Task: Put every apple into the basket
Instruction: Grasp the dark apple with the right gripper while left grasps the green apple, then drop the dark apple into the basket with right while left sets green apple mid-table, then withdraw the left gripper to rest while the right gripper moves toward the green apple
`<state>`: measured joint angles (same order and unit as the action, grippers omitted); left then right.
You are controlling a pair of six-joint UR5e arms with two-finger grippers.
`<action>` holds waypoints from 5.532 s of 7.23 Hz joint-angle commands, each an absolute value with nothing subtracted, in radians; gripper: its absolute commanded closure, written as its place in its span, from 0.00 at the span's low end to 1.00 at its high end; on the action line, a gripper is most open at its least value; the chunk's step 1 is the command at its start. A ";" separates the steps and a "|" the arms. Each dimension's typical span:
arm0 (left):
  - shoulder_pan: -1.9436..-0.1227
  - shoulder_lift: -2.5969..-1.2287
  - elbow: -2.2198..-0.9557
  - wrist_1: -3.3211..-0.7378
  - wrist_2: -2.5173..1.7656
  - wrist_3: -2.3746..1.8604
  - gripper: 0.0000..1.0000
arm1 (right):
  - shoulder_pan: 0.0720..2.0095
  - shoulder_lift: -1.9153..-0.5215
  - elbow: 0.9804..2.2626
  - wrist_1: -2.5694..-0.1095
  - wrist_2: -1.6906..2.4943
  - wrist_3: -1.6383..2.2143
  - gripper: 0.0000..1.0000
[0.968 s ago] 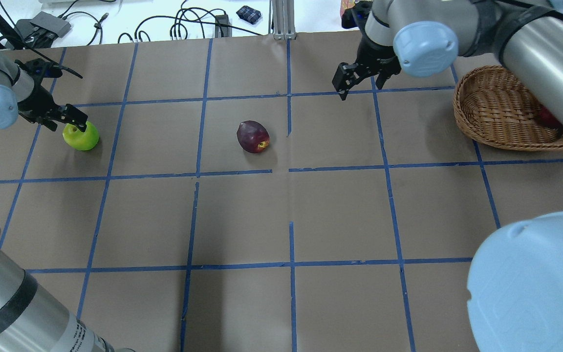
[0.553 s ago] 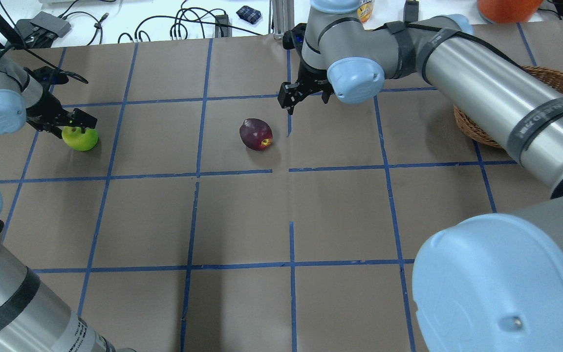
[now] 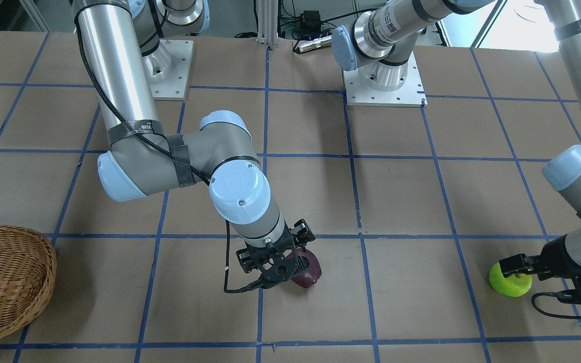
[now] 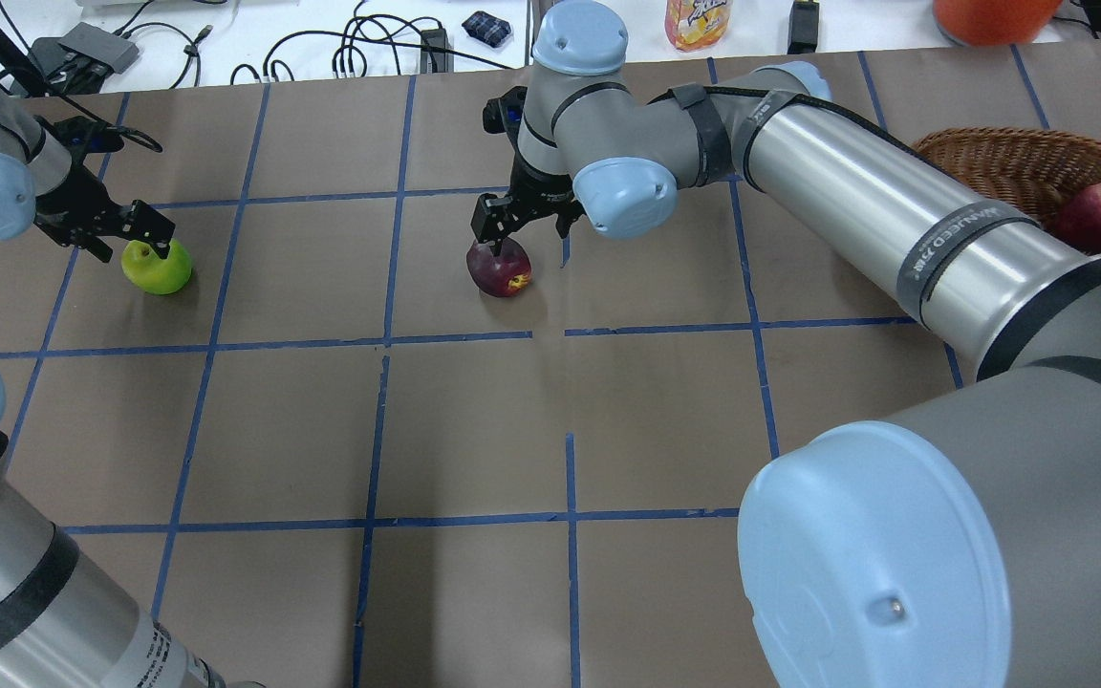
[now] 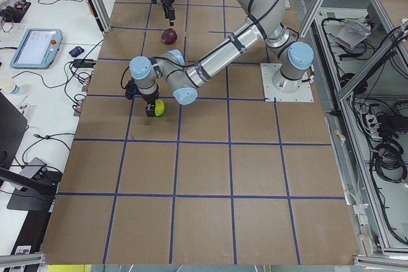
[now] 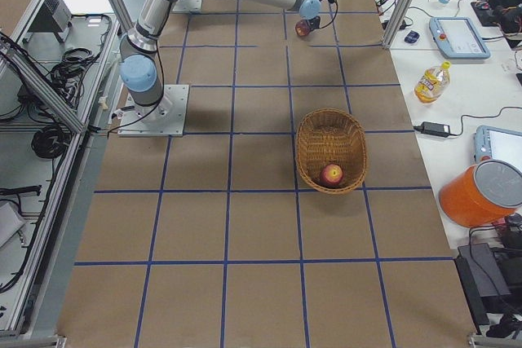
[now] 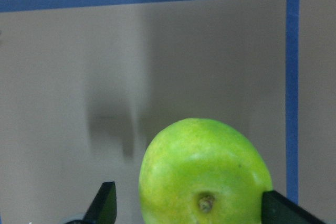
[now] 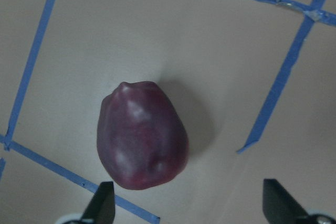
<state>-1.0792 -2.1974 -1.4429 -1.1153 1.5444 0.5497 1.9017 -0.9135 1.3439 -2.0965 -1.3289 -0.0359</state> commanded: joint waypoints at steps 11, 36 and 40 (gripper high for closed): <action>-1.091 -2.195 -1.437 -1.139 1.549 0.614 0.93 | 1.811 -0.915 1.234 -1.954 -1.318 0.025 1.00; -1.555 -1.524 -1.501 -1.697 1.554 -0.044 0.00 | 1.098 -0.871 1.229 -1.870 -1.634 -0.322 0.00; -1.528 -1.560 -1.490 -1.649 1.580 -0.017 0.00 | 1.297 -1.124 1.223 -1.548 -1.588 -0.166 0.00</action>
